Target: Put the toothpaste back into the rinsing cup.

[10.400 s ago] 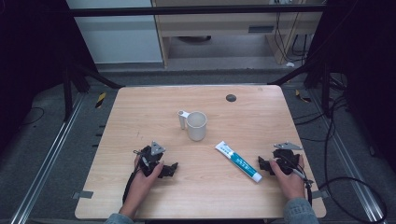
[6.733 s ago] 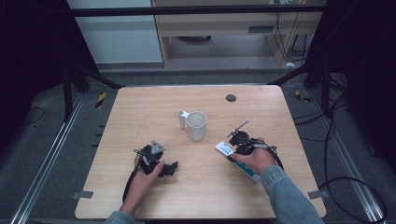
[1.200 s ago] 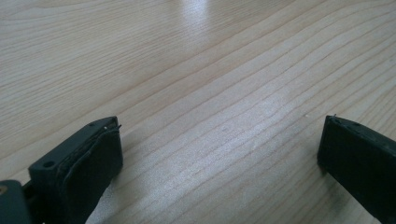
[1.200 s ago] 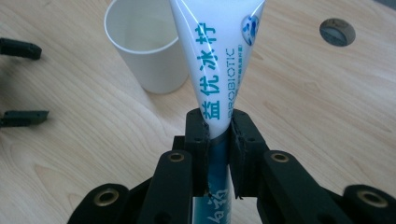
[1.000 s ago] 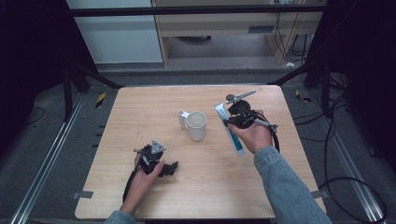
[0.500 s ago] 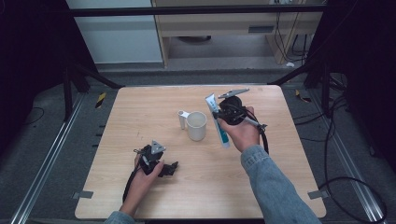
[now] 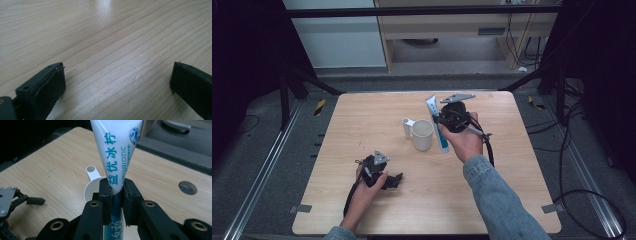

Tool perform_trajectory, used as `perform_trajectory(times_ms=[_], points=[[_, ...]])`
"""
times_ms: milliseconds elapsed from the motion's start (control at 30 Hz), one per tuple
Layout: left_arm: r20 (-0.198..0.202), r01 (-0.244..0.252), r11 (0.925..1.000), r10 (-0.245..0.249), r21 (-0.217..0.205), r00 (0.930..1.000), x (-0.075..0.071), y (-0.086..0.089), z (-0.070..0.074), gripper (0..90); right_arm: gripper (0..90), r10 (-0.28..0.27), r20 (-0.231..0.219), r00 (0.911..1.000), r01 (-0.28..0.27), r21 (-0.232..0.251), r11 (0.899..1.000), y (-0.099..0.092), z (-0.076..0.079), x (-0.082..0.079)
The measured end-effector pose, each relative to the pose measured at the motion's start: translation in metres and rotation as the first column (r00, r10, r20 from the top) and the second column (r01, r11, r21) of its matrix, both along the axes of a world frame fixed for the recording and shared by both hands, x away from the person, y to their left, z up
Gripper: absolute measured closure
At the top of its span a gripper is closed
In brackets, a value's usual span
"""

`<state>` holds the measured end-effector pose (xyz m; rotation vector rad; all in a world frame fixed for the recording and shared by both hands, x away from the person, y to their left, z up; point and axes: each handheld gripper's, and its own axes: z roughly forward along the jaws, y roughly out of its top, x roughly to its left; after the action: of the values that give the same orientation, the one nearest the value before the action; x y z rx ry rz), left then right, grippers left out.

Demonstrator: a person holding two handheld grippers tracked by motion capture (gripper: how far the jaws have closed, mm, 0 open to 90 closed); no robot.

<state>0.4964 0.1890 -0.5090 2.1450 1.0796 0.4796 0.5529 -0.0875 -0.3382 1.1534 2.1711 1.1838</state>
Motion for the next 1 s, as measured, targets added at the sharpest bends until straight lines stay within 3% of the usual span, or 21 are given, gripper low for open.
perform_trajectory(times_ms=[200, 533, 1000], points=[[0.002, -0.004, 1.0000, 0.004, 0.002, 1.0000, -0.002, 0.001, 0.000, 0.0, 78.9, -0.012, 0.047, 0.9988, 0.011, 0.017, 1.000, 0.002, 0.007, 0.001], [0.002, -0.006, 1.0000, 0.006, 0.001, 1.0000, -0.002, 0.001, 0.000, 0.0, 78.9, -0.041, 0.080, 0.9959, 0.037, 0.059, 0.998, 0.011, 0.010, 0.008], [0.000, -0.011, 0.9999, 0.011, -0.002, 0.9999, -0.002, 0.001, 0.000, 0.0, 78.9, -0.097, 0.147, 0.9844, 0.082, 0.102, 0.991, 0.029, 0.016, 0.017]])
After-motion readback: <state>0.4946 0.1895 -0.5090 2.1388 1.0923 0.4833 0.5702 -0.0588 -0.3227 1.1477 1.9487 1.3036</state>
